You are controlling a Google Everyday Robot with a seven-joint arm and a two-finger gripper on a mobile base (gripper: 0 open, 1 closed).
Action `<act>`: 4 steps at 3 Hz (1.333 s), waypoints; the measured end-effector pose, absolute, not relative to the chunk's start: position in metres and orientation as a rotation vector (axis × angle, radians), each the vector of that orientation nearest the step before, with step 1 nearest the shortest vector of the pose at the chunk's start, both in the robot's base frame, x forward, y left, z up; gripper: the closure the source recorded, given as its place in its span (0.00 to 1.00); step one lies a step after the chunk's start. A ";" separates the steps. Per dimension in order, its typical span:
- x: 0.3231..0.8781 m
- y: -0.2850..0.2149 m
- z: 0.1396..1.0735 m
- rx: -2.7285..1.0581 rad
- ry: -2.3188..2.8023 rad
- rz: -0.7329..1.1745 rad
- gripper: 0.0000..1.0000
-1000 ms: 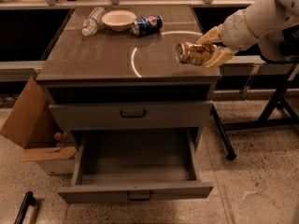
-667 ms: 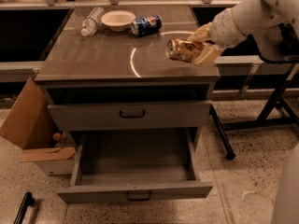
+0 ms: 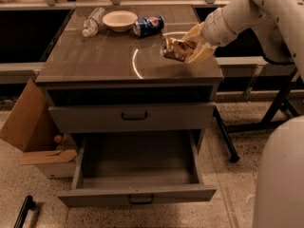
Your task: Pick orange can from middle drawer and place on counter
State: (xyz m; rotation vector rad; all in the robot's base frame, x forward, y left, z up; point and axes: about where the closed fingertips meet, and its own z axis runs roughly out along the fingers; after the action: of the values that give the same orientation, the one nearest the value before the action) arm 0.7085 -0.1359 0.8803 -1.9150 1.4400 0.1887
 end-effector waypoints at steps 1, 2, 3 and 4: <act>0.718 -0.131 0.876 -1.912 1.461 0.204 0.36; 0.728 -0.130 0.871 -1.904 1.491 0.205 0.12; 0.736 -0.130 0.868 -1.904 1.512 0.203 0.00; 0.739 -0.135 0.867 -1.901 1.530 0.195 0.00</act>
Offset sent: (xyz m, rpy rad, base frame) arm 0.0347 -0.0010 -0.0050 -0.0154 0.0437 -0.0630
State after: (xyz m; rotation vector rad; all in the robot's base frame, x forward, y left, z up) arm 0.7389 -0.1352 0.8672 -1.9005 1.5295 0.1946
